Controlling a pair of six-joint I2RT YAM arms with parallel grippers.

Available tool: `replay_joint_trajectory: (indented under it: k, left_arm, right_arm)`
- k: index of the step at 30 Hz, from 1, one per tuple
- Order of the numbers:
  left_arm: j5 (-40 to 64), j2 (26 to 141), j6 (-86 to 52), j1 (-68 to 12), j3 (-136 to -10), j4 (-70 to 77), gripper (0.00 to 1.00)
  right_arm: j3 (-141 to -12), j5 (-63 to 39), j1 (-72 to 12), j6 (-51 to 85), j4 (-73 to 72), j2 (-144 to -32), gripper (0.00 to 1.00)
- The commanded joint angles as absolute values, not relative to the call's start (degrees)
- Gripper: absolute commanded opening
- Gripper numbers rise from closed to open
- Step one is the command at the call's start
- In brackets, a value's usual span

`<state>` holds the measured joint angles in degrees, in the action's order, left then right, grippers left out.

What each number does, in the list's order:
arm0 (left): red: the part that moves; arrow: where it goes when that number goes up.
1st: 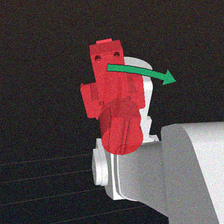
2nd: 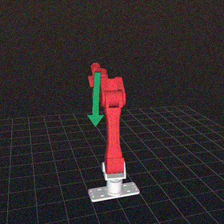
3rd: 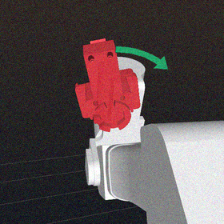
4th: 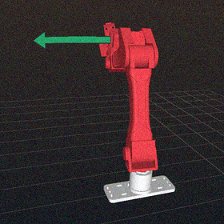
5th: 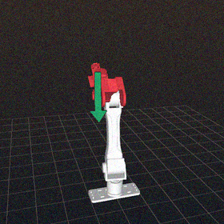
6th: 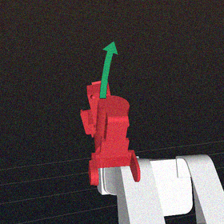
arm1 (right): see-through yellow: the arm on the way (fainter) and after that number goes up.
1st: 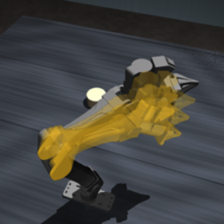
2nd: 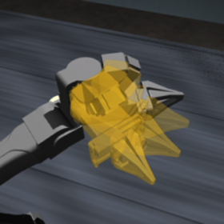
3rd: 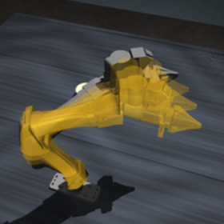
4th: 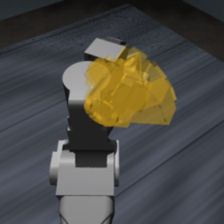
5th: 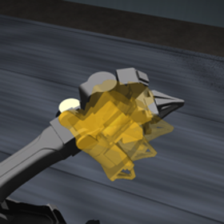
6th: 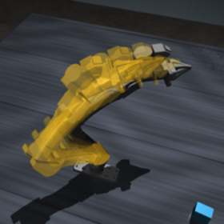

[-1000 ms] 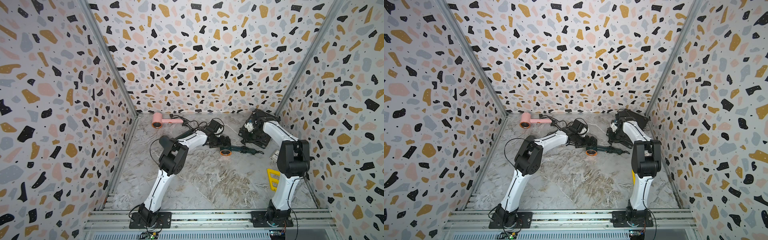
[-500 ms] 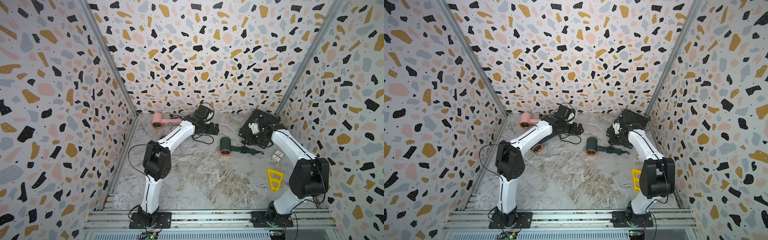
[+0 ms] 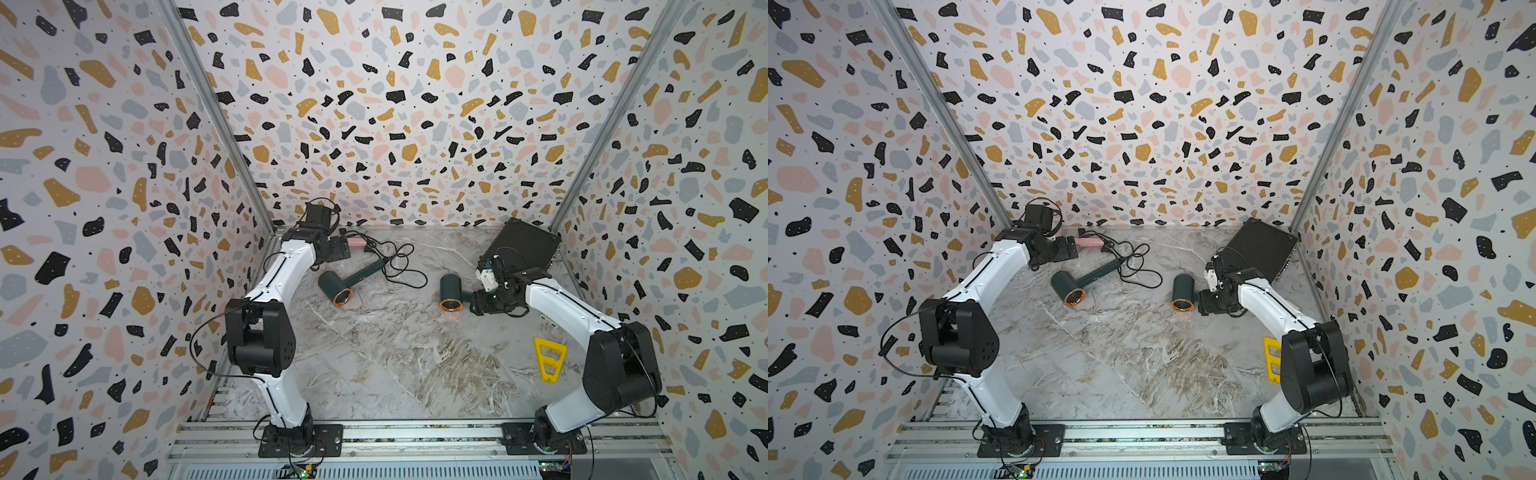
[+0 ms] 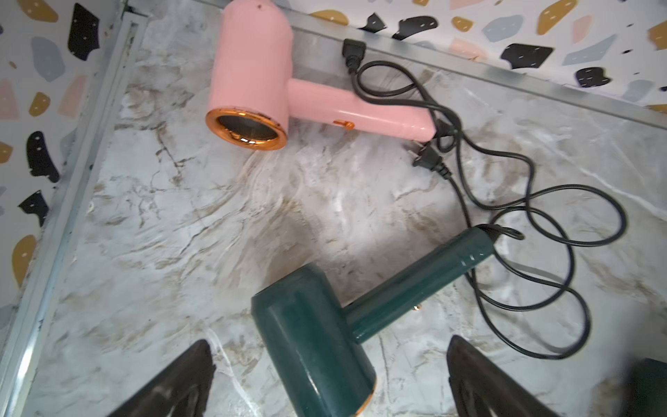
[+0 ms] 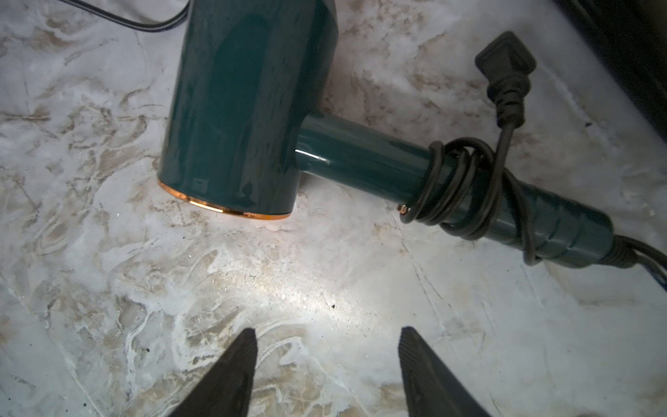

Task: Wrap the cord around the hair dryer
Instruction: Pick up the hair dryer from the center of the board.

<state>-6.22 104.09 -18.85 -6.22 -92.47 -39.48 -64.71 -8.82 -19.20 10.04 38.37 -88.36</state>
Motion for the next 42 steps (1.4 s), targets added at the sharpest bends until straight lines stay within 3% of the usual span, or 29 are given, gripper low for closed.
replay_joint_trajectory:
  k: [1,5,20,30,42]
  left_arm:
    - [-9.0,105.8,-19.6,-5.6,-91.1,-40.7,0.99]
    - [-9.1,107.0,-21.8,-5.0,-88.5,-39.6,0.99]
    - [-0.9,109.5,-33.2,-2.4,-76.8,-27.3,0.99]
    - [0.2,112.1,-28.2,-2.3,-77.0,-27.1,0.96]
    - [2.3,115.7,-27.9,-1.9,-77.3,-26.3,0.76]
  right_arm:
    - [-64.7,-6.6,-20.8,8.9,41.0,-85.2,0.72]
    - [-64.2,-5.4,-21.3,8.9,41.8,-83.8,0.76]
    - [-63.5,-4.7,-24.0,9.3,42.5,-83.3,0.76]
    - [-62.4,-4.5,-24.7,11.5,42.1,-83.7,0.76]
    - [-60.1,-3.5,-25.0,10.8,41.6,-82.3,0.77]
